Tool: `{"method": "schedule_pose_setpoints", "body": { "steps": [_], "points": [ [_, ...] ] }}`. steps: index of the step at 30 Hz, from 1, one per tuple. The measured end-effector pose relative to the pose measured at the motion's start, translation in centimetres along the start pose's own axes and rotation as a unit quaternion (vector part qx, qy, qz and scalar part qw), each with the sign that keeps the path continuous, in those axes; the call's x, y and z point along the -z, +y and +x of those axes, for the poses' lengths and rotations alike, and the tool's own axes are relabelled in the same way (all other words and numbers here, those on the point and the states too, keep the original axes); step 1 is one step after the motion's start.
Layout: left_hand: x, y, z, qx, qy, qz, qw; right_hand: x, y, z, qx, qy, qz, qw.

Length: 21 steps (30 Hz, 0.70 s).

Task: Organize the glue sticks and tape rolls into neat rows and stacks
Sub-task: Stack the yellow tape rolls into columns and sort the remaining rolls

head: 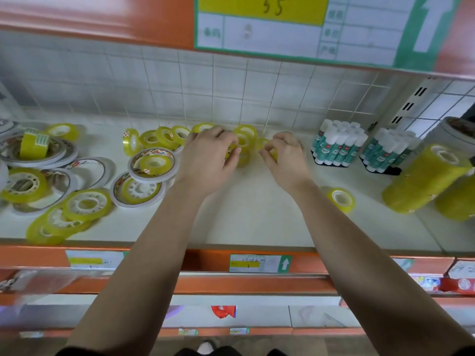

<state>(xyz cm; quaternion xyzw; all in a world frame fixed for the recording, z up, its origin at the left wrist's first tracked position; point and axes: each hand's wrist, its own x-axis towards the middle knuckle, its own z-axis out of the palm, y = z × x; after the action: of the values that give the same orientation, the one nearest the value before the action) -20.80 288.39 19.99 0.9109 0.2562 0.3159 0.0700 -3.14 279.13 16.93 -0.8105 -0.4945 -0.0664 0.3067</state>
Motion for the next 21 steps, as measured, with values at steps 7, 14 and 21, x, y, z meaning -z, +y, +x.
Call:
{"method": "schedule_pose_setpoints", "body": {
  "steps": [7, 14, 21],
  "points": [
    [-2.4, 0.4, 4.4, 0.002, -0.058, 0.030, 0.998, 3.1, 0.2, -2.0, -0.010, 0.049, 0.065, 0.997],
    [-4.9, 0.4, 4.8, 0.083, -0.134, 0.045, 0.986, 4.9, 1.3, -4.9, -0.030, 0.106, 0.074, 0.991],
    [-4.4, 0.4, 4.1, 0.071, -0.114, -0.011, 0.991, 6.6, 1.5, -6.6, -0.025, 0.129, 0.064, 0.989]
  ]
}}
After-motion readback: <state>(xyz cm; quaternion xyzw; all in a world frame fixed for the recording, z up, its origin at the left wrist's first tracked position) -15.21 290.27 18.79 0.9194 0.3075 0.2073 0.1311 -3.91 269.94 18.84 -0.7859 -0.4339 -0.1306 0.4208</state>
